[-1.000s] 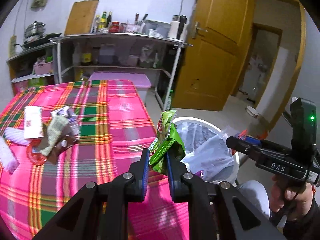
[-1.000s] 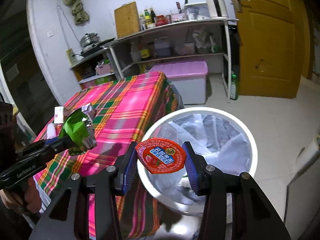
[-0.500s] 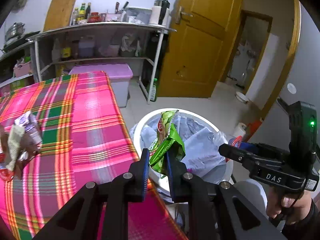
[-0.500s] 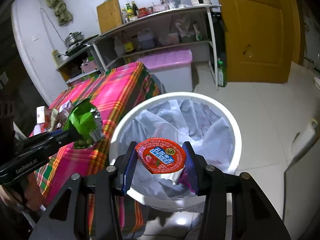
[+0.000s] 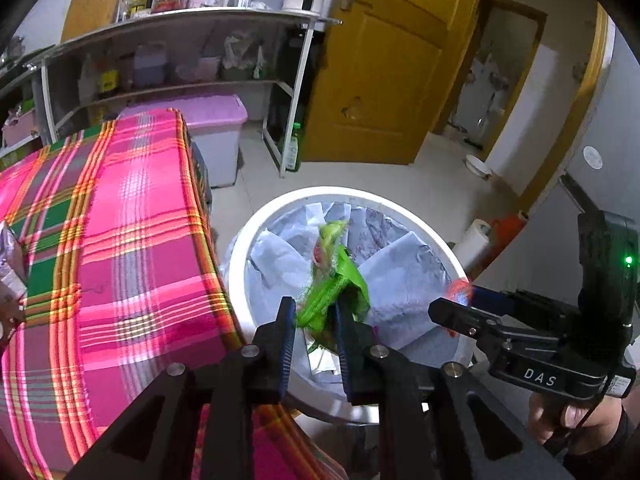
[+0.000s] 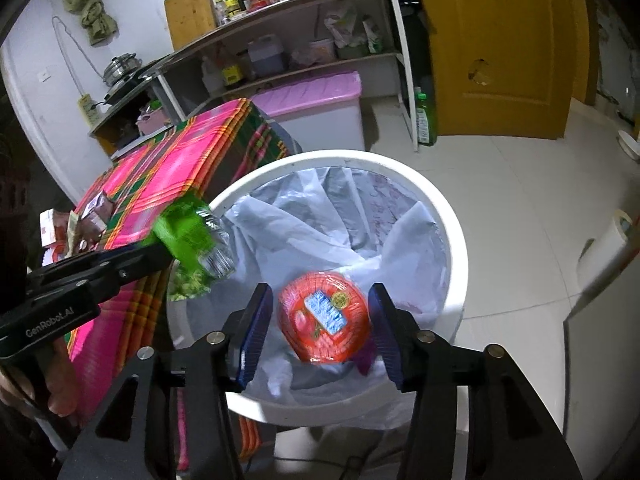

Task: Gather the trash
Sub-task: 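Carry the jelly cup and green wrapper to the bin and release both, then move both grippers back over the remaining trash on the table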

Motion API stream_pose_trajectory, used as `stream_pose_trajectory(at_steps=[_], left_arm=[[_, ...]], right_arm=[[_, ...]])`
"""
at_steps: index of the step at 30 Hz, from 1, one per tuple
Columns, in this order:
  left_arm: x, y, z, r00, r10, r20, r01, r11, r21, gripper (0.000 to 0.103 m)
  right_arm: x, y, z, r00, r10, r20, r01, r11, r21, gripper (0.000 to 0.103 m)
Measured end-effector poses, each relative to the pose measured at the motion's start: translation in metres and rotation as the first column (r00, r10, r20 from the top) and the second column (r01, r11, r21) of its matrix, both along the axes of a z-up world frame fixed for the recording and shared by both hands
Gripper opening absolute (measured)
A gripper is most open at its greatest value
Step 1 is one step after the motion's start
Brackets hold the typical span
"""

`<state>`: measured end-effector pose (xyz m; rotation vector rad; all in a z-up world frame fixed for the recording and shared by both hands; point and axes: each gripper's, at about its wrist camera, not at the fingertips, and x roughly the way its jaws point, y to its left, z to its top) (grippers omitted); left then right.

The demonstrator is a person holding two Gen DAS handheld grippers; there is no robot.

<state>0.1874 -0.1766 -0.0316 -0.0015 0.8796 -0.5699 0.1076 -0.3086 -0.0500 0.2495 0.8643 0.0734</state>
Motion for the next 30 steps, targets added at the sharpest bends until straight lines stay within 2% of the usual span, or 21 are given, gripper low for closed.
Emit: stream_pose_trajectory(at_steps=[2, 4, 6, 13, 24, 30], left_arm=[[0.002, -0.002, -0.003, 1.0, 0.002, -0.01, -0.002, 1.0, 0.007, 0.02], [0.003, -0.002, -0.005, 1.0, 0.004, -0.022, -0.004, 1.0, 0.004, 0.029], [0.003, 0.0, -0.005, 1.0, 0.008, -0.024, -0.008, 1.0, -0.003, 0.031], [-0.004, 0.011, 0.003, 1.0, 0.022, -0.013, -0.022, 0.999, -0.037, 0.031], [-0.031, 0.043, 0.018, 0.996, 0.086, 0.022, -0.085, 0.994, -0.063, 0.031], [-0.049, 0.061, 0.03, 0.989, 0.127, 0.078, -0.122, 0.991, -0.06, 0.031]], right_arm=[[0.0, -0.003, -0.001, 1.0, -0.004, 0.003, 0.004, 1.0, 0.002, 0.055], [0.0, -0.003, -0.001, 1.0, -0.005, 0.004, 0.005, 1.0, 0.005, 0.055], [0.0, -0.003, 0.0, 1.0, -0.004, 0.005, 0.004, 1.0, 0.006, 0.055], [-0.008, 0.0, 0.012, 0.999, 0.006, 0.04, -0.006, 1.0, 0.006, 0.055], [-0.024, 0.027, 0.039, 0.99, 0.078, 0.114, -0.077, 0.997, -0.008, 0.055], [-0.029, 0.046, 0.046, 0.983, 0.126, 0.134, -0.124, 0.992, -0.019, 0.055]])
